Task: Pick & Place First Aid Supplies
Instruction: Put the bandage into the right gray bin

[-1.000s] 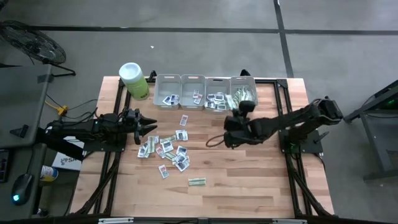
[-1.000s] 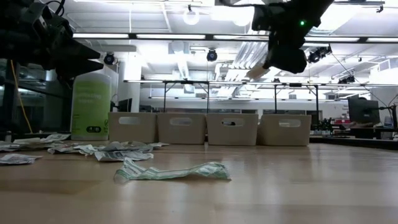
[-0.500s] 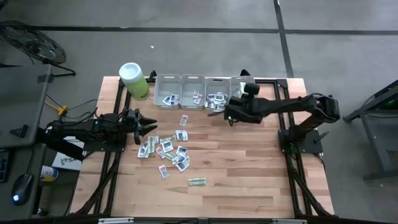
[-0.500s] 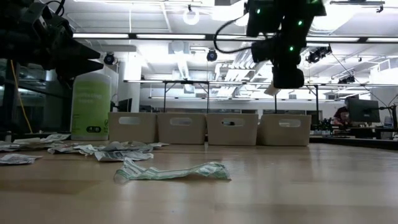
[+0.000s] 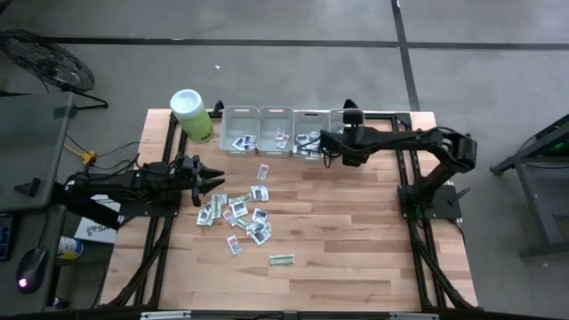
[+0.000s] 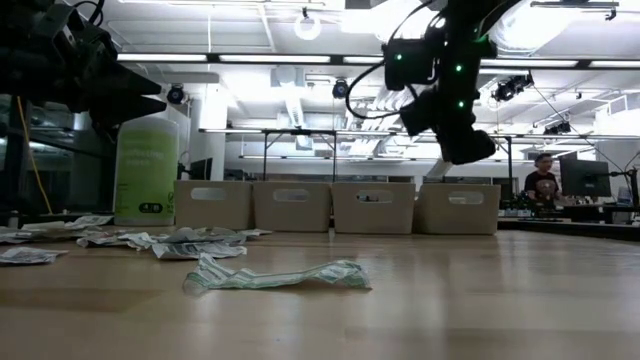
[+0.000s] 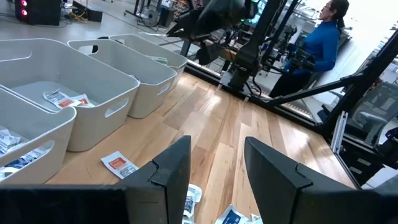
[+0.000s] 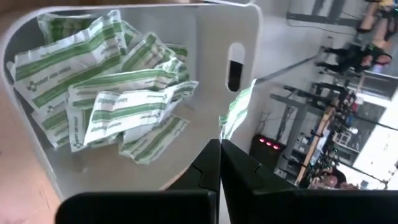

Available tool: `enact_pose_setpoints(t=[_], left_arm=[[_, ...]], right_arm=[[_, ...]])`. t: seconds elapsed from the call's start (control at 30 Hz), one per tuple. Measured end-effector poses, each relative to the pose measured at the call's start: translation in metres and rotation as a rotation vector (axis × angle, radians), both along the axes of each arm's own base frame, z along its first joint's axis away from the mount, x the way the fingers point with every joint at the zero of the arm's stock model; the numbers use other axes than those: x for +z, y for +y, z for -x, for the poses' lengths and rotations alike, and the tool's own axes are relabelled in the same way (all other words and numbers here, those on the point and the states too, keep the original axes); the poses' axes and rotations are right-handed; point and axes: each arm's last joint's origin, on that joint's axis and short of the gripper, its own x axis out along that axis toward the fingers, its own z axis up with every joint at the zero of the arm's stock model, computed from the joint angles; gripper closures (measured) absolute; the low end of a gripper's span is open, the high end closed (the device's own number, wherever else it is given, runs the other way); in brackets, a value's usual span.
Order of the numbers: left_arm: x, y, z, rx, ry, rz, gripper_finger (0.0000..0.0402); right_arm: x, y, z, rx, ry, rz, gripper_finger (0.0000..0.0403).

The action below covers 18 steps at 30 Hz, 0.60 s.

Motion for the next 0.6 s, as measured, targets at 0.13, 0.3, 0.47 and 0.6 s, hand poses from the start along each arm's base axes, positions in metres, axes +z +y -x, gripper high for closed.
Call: enact_pose_setpoints(t=[0.13, 0.3, 0.47, 0.6], left_arm=[[0.0, 0.0, 0.0, 0.0, 0.0, 0.0, 0.0252], [-0.0001, 0.0, 0.0, 0.0, 0.0, 0.0, 0.0252], [0.0, 0.0, 0.0, 0.0, 0.0, 0.0, 0.0252], [0.0, 0.0, 0.0, 0.0, 0.0, 0.0, 0.0252]], right_arm=[[-0.0064, -0.0084, -0.0015, 0.022, 0.031, -0.045, 0.0403], [-0.008, -0.0124, -0.0009, 0.02, 0.032, -0.066, 0.0401], [-0.0087, -0.0119, -0.0012, 0.029, 0.025, -0.094, 0.0371], [-0.0091, -0.0115, -0.0014, 0.025, 0.009, -0.111, 0.0324]])
